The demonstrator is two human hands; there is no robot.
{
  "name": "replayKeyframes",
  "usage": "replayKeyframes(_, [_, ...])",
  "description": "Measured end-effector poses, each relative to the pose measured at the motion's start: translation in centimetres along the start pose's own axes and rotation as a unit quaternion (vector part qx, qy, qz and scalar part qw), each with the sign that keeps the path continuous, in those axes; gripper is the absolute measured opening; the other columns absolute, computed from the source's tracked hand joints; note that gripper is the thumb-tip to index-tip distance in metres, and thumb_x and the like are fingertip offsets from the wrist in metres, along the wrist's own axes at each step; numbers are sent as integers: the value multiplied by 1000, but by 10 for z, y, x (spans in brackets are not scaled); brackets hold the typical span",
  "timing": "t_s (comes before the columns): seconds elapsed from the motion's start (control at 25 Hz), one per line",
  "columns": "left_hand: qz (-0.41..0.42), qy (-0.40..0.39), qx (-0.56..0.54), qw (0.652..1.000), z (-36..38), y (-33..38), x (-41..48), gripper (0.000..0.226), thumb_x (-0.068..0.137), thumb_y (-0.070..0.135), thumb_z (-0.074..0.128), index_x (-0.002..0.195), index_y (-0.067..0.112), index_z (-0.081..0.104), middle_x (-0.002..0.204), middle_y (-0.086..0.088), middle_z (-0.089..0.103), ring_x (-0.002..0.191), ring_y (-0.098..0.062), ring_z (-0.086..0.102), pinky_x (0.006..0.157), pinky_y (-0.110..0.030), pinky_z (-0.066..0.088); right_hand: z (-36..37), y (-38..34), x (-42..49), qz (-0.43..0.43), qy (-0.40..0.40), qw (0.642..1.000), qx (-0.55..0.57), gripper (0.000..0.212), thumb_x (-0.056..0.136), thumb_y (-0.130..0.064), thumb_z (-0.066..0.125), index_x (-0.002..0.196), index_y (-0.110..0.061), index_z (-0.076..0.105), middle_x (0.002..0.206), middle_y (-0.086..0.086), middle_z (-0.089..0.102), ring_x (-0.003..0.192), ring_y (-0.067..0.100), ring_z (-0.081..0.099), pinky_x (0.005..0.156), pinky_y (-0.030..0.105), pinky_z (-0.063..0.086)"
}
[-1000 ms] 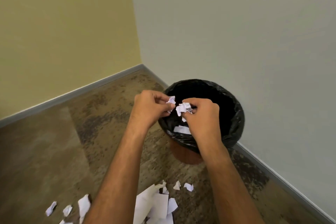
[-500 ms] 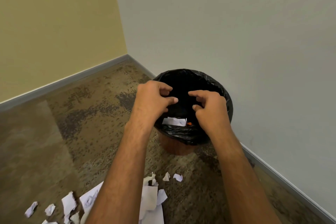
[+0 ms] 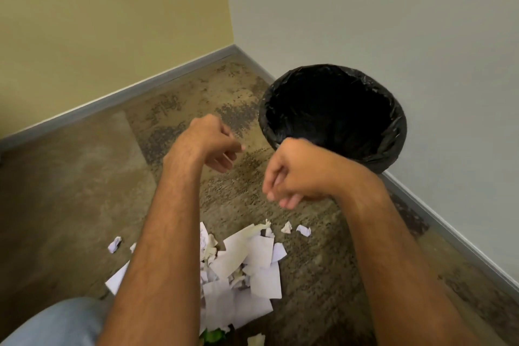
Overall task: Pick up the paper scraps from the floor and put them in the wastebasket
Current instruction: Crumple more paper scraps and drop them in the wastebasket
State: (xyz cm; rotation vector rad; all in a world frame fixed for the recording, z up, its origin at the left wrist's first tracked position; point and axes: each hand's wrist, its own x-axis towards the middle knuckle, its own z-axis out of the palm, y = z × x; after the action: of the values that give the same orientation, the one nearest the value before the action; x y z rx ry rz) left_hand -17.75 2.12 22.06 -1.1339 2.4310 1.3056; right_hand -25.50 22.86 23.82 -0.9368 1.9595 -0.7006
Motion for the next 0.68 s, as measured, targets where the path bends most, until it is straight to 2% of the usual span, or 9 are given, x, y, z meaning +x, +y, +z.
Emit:
replayKeyframes(0.08, [-46, -64, 51, 996, 16, -27, 8, 19, 85, 10, 89, 103, 6, 82, 98, -16, 82, 76, -30, 83, 66, -41, 69, 22, 14, 5, 99, -95, 990, -19, 17, 90, 11, 75, 101, -2, 78, 94, 15, 81, 87, 28, 82, 75, 38, 69])
replayKeyframes(0.2, [-26, -143, 134, 980, 71, -72, 15, 52, 84, 14, 90, 132, 14, 71, 122, -12, 74, 101, -30, 77, 72, -40, 70, 61, 67, 19, 181, -77, 974, -114, 34, 91, 8, 73, 121, -9, 70, 117, 12, 71, 105, 27, 73, 88, 40, 64])
replayKeyframes(0.24, [3, -155, 156, 976, 91, -86, 16, 60, 84, 19, 91, 139, 17, 66, 131, -10, 70, 113, -30, 73, 83, -42, 68, 74, 87, 24, 182, -45, 971, -145, 46, 92, 7, 73, 133, -13, 65, 130, 13, 65, 114, 28, 68, 93, 40, 61])
replayKeyframes(0.32, [64, -180, 198, 961, 124, -113, 22, 76, 80, 29, 94, 148, 24, 60, 148, -5, 62, 136, -31, 60, 112, -45, 53, 98, 127, 32, 169, 29, 974, -146, 77, 90, 3, 78, 155, -25, 47, 159, 15, 39, 142, 35, 48, 108, 47, 54])
replayKeyframes(0.4, [99, -221, 246, 939, 149, -131, 26, 94, 75, 33, 97, 157, 22, 52, 160, -5, 51, 147, -31, 49, 119, -37, 39, 122, 157, 36, 169, 45, 976, -131, 110, 81, -15, 93, 165, -37, 25, 166, 10, 18, 156, 41, 23, 118, 58, 45])
replayKeyframes(0.48, [134, -213, 319, 914, 171, -146, 25, 107, 68, 39, 99, 160, 23, 47, 165, -5, 42, 151, -33, 41, 122, -44, 40, 150, 177, 38, 177, 33, 969, -166, 138, 68, -40, 100, 168, -44, 5, 167, 9, 10, 156, 42, 16, 119, 65, 40])
replayKeyframes(0.52, [150, -190, 362, 900, 179, -150, 21, 110, 64, 43, 100, 159, 27, 46, 165, -4, 39, 151, -33, 38, 121, -51, 42, 163, 182, 39, 175, 31, 965, -193, 144, 65, -48, 100, 168, -45, -1, 169, 9, 9, 156, 44, 15, 119, 66, 39])
replayKeyframes(0.6, [166, -149, 409, 885, 191, -155, 18, 105, 63, 45, 99, 155, 30, 50, 162, -3, 37, 147, -32, 36, 115, -55, 49, 181, 186, 40, 165, 38, 956, -241, 138, 68, -54, 96, 169, -39, 4, 171, 11, 11, 156, 45, 17, 118, 65, 39])
replayKeyframes(0.68, [174, -131, 412, 885, 193, -155, 15, 89, 66, 41, 99, 145, 29, 60, 153, -1, 43, 140, -30, 41, 108, -52, 54, 191, 183, 39, 150, 88, 944, -279, 114, 78, -44, 93, 167, -31, 23, 171, 12, 19, 154, 43, 26, 116, 60, 45])
